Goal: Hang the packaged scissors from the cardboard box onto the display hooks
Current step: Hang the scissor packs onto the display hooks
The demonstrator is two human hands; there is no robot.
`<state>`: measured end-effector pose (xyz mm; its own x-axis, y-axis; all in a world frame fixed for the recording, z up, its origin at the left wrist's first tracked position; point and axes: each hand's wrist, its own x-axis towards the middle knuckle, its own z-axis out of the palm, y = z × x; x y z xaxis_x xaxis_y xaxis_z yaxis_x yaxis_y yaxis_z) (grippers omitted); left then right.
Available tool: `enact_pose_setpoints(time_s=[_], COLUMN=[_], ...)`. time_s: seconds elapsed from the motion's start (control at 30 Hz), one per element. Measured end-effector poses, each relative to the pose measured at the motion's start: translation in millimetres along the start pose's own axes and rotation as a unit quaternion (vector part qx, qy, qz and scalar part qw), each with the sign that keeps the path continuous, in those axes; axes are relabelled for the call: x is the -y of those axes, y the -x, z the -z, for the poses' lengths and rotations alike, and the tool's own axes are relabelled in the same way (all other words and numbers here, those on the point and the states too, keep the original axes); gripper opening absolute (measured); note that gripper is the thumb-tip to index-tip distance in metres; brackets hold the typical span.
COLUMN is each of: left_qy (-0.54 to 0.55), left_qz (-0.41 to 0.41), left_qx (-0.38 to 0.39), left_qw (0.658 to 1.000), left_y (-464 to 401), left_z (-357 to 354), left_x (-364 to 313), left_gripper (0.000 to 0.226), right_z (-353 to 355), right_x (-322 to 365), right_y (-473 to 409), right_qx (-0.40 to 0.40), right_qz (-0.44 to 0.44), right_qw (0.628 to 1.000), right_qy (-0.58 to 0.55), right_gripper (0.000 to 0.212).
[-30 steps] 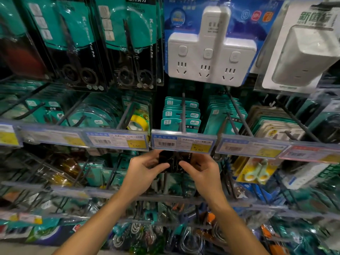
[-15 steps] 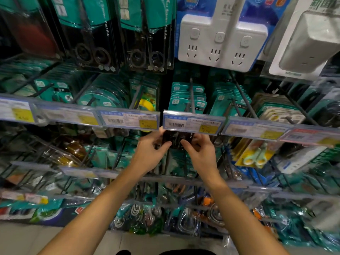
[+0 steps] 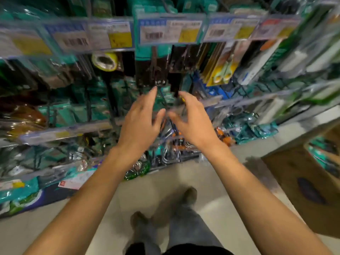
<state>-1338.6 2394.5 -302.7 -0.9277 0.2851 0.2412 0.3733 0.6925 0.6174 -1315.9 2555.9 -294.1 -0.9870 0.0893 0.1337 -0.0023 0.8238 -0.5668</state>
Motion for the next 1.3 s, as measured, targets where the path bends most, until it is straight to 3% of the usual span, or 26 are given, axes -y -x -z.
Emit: enact_pose_setpoints(time_s=[0.23,0.37,0.57,0.67,0.73,0.8,1.0,1.3], left_qy=[-0.134,-0.189,-0.22,-0.214,-0.212,-0.216,-0.132,-0.152], left_qz=[-0.079,-0.062,-0.126,-0.12,-0.211,-0.191,-0.278,-0.357], left_qx=[0.098,0.135,0.154,0.174,0.199,0.2,0.216,0.23], left_qw=[0.983,0.971,0.955,0.954,0.933,0.936,0.927,0.893], left_y=[41.5,62.9,102.4,116.2,159.0,160.4,223.4,289.7], left_z=[-44.4,-64.6,-102.0,-112.1,-145.5,-143.7,-195.2,-250.2], left_x=[-24.3,-59.7,-134.5,-157.5,-235.6,-238.5,-358.5,-454.7], left_gripper=[0.063,0.064,0.064,0.064,0.063,0.061,0.058,0.058], right_z=[6.4,25.7,73.1,92.8,140.5,141.3,207.9,251.5], right_x=[-39.7,-58.8,-105.1,-115.6,-153.9,-158.5,-210.7,-259.0], right_y=[77.2,112.7,187.3,213.8,295.7,301.6,419.2,518.7], right_qx=[-0.009,-0.011,-0.048,-0.073,-0.125,-0.126,-0.147,-0.201], right_qz=[-0.023,-0.052,-0.103,-0.103,-0.177,-0.175,-0.276,-0.333], right_qw=[0.99,0.985,0.976,0.973,0.958,0.958,0.93,0.904], right_qy=[0.141,0.164,0.185,0.192,0.19,0.19,0.195,0.178], right_gripper=[0.07,0.067,0.068,0.066,0.065,0.064,0.065,0.061])
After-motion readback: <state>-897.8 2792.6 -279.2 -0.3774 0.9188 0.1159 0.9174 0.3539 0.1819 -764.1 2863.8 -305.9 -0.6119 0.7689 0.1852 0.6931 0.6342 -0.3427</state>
